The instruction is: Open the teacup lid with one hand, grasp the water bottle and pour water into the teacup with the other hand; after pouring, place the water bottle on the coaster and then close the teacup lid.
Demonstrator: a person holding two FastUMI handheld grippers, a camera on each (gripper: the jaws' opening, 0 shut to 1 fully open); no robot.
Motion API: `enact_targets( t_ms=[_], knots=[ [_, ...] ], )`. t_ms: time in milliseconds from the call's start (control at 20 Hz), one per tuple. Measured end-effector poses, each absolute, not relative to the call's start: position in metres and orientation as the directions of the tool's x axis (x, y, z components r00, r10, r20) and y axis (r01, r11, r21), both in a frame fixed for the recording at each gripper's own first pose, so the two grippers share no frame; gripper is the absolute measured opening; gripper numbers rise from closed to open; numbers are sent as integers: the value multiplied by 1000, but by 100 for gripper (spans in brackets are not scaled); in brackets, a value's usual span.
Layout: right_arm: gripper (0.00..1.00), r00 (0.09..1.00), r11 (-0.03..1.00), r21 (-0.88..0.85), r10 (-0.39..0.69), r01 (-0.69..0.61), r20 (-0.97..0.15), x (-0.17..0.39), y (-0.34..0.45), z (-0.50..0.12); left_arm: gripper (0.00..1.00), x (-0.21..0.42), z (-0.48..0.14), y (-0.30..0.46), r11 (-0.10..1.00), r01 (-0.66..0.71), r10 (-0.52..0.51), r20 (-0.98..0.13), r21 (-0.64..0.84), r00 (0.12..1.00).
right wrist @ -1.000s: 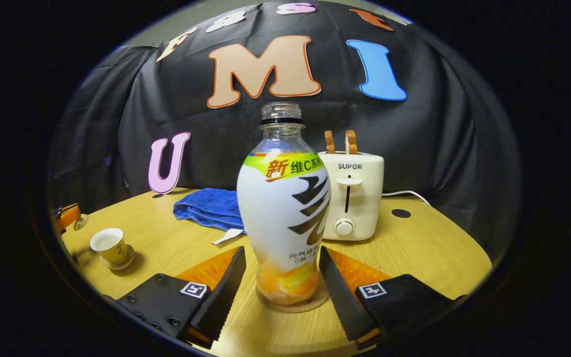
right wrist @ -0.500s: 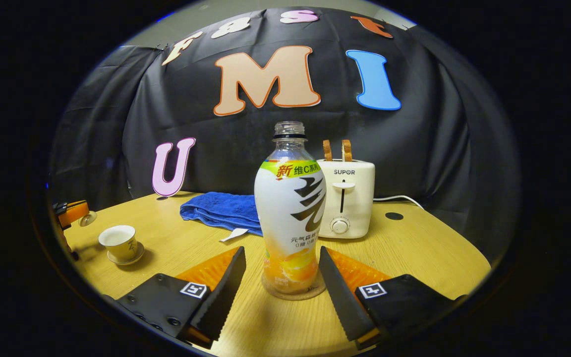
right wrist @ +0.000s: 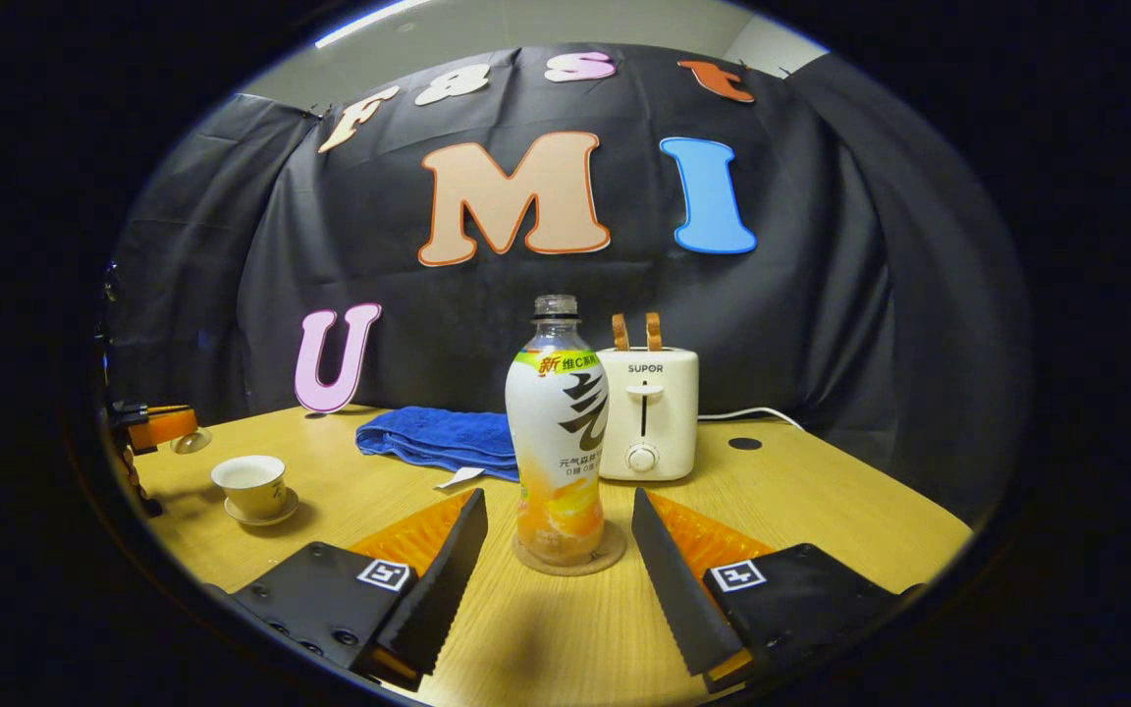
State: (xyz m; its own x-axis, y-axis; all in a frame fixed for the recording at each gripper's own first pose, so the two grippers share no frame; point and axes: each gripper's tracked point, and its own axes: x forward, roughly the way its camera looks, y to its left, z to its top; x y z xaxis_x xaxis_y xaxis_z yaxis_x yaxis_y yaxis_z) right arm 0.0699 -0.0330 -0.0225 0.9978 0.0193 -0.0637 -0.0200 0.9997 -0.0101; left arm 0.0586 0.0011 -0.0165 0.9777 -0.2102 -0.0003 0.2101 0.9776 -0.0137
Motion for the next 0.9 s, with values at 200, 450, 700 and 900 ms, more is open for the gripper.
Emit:
enact_targets(
  t_ms=[200, 450, 700, 900],
  knots=[
    [96, 1000, 1000, -8, -6, 6, 2, 56, -38, -12, 26, 65, -18, -7, 977, 212, -212, -3, -15, 977],
    [94, 997, 997, -10, -72, 72, 11, 43, -50, -12, 26, 74, -17, -31, 965, 261, -261, -2, -16, 965],
    [94, 995, 995, -11, -102, 102, 13, 32, -56, -12, 26, 82, -17, -67, 936, 351, -351, -2, -18, 936],
    [94, 995, 995, -10, -97, 97, 13, 30, -55, -12, 26, 80, -16, -93, 903, 428, -428, 2, -18, 904]
  ],
)
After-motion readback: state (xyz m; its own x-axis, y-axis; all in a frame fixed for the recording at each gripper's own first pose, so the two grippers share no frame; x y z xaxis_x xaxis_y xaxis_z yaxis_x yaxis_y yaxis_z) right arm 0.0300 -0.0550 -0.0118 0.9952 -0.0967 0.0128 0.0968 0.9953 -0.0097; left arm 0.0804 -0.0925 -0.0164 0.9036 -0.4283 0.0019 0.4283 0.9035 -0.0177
